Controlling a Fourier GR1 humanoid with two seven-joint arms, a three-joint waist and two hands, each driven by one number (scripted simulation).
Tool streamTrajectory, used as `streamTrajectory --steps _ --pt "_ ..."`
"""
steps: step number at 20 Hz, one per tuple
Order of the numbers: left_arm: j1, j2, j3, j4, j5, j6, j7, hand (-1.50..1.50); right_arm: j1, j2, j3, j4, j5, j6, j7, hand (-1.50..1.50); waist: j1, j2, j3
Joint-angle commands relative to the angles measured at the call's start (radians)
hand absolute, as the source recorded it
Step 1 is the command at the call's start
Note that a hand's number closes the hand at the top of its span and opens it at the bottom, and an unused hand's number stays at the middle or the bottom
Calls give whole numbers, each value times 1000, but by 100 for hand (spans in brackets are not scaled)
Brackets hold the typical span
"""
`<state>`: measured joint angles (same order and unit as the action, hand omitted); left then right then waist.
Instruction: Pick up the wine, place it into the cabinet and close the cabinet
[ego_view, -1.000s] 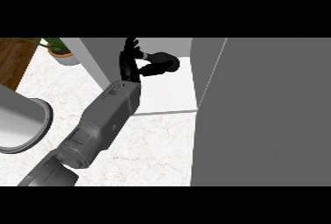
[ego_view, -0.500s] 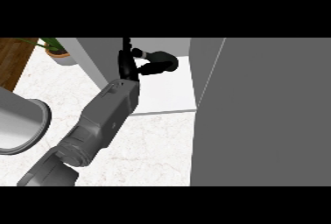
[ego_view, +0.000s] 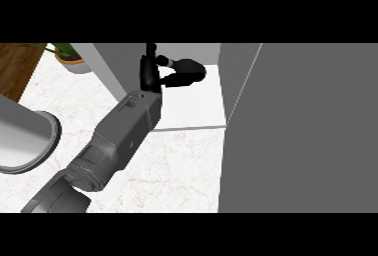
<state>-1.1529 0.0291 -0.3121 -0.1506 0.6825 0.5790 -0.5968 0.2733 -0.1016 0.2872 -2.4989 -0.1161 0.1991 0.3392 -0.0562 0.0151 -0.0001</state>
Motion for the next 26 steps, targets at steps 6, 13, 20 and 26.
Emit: streamTrajectory --steps 6,13,20,26 --pt "30 46 34 -127 4 -138 -35 -150 25 0 -9 -188 -70 -42 111 -150 47 -18 -1" --pt "144 -2 37 -255 -6 -149 -70 -150 64 -6 -6 -197 -67 -37 105 -150 46 -18 0" --pt "318 -17 -56 -546 -51 -61 1 -150 72 -12 -3 -224 -55 -59 135 -150 78 -33 0" --pt "460 56 -115 -833 -57 -56 122 -150 89 -16 4 -236 -44 -61 113 -150 76 -35 0"
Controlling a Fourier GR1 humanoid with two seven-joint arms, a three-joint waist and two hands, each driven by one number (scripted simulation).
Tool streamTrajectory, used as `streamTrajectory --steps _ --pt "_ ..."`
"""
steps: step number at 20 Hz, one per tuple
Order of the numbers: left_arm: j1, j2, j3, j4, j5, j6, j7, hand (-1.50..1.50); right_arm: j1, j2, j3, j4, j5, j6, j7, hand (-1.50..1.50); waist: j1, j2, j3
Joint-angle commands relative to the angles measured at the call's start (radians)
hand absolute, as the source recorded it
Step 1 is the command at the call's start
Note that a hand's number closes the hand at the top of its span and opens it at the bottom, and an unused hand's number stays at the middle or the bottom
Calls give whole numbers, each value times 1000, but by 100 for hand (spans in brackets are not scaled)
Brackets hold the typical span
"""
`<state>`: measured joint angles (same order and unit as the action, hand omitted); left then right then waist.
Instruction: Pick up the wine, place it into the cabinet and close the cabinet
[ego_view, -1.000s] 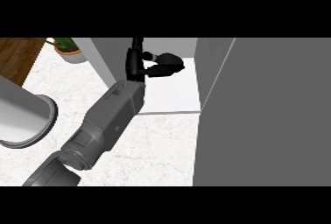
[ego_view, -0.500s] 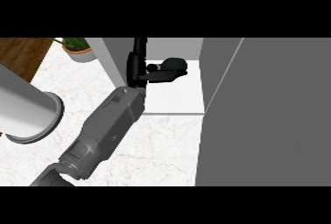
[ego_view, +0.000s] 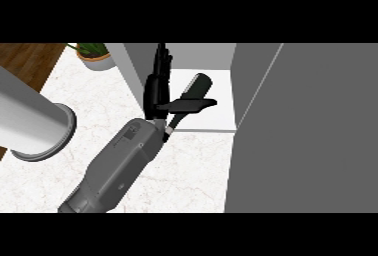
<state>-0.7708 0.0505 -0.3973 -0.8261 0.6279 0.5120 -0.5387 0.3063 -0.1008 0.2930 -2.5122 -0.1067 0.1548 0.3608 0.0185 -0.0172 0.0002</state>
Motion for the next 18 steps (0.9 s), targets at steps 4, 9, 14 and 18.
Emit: streamTrajectory --steps 4,9,14,18 --pt "252 21 -102 -347 -32 61 60 -150 0 -16 23 -201 -19 -32 112 -150 0 4 -1" --pt "413 70 -193 -586 -83 123 101 -150 46 -37 27 -223 -37 -22 101 -150 -7 4 0" --pt "523 74 -252 -732 -132 182 101 -150 -20 -41 9 -238 -45 -49 146 -150 -14 9 0" --pt "671 146 -287 -871 -152 157 84 -150 -9 -91 -20 -170 -108 26 116 150 -13 11 0"
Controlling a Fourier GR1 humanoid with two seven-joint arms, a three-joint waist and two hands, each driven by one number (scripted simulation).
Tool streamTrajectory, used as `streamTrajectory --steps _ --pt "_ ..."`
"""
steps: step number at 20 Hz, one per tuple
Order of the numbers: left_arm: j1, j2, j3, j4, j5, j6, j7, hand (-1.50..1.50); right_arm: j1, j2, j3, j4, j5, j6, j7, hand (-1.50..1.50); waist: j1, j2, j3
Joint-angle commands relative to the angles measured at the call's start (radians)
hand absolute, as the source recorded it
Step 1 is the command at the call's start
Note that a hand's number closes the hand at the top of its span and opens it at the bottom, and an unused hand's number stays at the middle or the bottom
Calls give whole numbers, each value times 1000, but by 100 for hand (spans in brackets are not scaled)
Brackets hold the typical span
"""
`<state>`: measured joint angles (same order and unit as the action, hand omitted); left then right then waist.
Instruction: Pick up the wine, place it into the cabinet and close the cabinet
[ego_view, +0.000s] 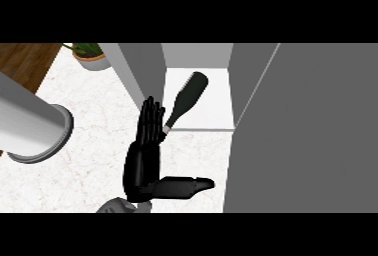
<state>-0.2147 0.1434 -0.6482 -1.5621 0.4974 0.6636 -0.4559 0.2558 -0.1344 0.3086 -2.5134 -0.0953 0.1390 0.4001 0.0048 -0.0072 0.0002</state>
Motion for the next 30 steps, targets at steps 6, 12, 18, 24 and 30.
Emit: streamTrajectory --steps 6,12,18,24,30 --pt "227 146 -18 -221 -23 -7 -21 -150 74 -144 189 -167 -131 163 149 150 7 -4 -1" --pt "373 229 -22 -336 -27 -40 -59 -150 23 -96 379 -170 -28 148 169 150 5 -2 -2" --pt "481 316 61 -399 27 -121 -108 -150 -119 -10 481 -153 52 82 267 150 14 -3 -5" --pt "551 422 212 -487 135 -224 -103 -150 -204 103 579 -36 63 18 348 150 21 -4 -6" --pt "627 480 301 -533 204 -287 -100 -150 -376 130 597 102 79 -133 305 150 38 -1 -5"
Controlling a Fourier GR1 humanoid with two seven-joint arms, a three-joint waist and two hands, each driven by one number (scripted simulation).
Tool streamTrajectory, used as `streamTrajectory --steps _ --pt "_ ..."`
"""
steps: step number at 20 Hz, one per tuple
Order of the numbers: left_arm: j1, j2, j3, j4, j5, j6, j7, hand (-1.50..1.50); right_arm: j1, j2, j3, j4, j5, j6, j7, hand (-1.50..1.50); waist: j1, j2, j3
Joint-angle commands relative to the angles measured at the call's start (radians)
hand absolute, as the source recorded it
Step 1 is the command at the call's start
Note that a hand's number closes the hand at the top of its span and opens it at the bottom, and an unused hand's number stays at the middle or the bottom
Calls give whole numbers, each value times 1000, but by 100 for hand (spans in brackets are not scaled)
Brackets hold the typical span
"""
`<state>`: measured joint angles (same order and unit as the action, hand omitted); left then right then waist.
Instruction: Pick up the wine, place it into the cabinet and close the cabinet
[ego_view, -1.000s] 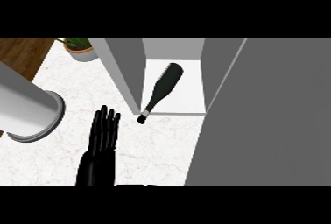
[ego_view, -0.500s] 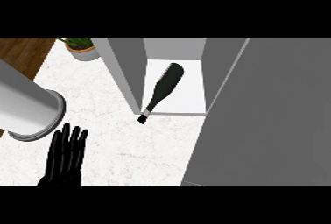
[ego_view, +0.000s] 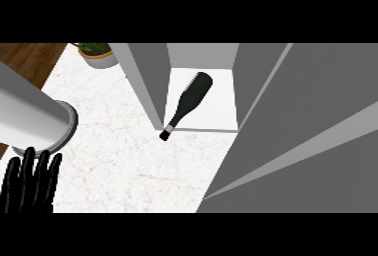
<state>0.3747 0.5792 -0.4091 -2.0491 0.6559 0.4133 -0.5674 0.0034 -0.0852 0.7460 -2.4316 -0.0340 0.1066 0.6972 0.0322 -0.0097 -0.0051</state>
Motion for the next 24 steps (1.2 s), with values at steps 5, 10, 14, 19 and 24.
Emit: streamTrajectory --steps 5,10,14,19,24 --pt "80 100 153 -40 114 -135 9 -150 -321 83 189 147 27 -304 1 150 17 3 0" --pt "106 136 230 -15 175 -243 -6 -150 -557 81 103 278 -56 -424 1 150 32 8 -1" --pt "114 167 289 -5 217 -312 -5 -150 -755 83 50 423 -138 -522 7 150 44 10 -1" --pt "129 167 323 61 232 -383 -19 -150 -1024 85 -77 670 -295 -543 -31 150 50 17 0" --pt "139 207 408 7 300 -409 29 -150 -1209 85 -167 927 -427 -502 -121 150 50 19 2"
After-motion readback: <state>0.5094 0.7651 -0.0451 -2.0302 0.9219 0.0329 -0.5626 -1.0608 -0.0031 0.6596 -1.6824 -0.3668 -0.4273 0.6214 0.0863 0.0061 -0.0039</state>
